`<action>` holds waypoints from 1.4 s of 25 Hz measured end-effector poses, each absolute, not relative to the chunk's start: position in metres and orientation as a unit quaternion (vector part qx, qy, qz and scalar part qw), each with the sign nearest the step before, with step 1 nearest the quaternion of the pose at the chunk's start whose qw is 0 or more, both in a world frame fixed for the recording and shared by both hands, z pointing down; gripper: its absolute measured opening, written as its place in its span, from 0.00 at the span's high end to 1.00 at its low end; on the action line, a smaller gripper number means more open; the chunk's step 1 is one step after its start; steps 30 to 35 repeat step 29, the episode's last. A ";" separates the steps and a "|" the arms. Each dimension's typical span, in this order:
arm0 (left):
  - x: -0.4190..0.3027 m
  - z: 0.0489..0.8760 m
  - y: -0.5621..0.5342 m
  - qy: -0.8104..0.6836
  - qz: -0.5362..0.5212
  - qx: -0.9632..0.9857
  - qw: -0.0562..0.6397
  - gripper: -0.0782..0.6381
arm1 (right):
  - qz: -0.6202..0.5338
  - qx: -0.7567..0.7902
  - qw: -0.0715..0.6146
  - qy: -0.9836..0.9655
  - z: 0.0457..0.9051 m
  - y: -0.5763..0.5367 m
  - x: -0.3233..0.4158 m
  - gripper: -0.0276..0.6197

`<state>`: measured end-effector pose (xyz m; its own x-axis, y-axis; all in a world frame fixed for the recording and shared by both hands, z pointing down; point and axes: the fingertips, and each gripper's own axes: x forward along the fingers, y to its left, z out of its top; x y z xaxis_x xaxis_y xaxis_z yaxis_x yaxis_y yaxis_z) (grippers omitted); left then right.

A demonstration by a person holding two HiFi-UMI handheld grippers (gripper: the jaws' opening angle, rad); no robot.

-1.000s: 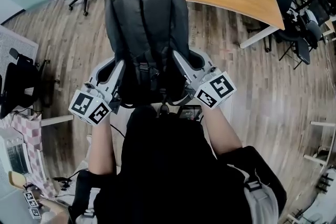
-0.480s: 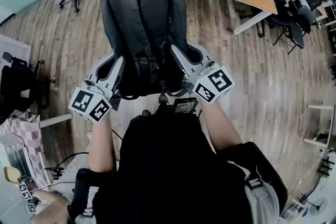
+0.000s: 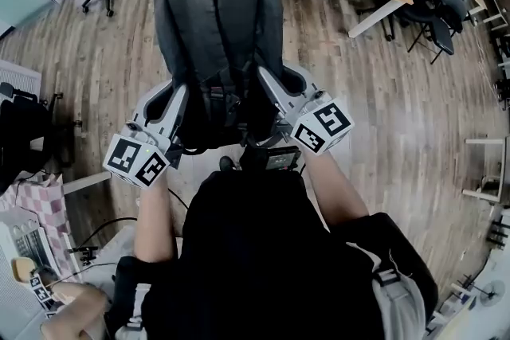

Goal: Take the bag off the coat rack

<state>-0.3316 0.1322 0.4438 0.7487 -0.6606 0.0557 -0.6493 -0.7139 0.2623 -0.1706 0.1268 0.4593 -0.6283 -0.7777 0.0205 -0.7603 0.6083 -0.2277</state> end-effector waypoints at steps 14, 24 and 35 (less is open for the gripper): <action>-0.370 0.465 0.170 -0.350 -0.017 0.924 0.152 0.81 | -0.127 -0.434 0.036 0.891 0.481 0.167 -0.209 0.83; -0.371 0.465 0.162 -0.343 -0.018 0.927 0.149 0.81 | -0.120 -0.443 0.024 0.888 0.477 0.165 -0.210 0.83; -0.373 0.466 0.162 -0.338 -0.015 0.930 0.145 0.81 | -0.120 -0.446 0.022 0.887 0.478 0.167 -0.212 0.83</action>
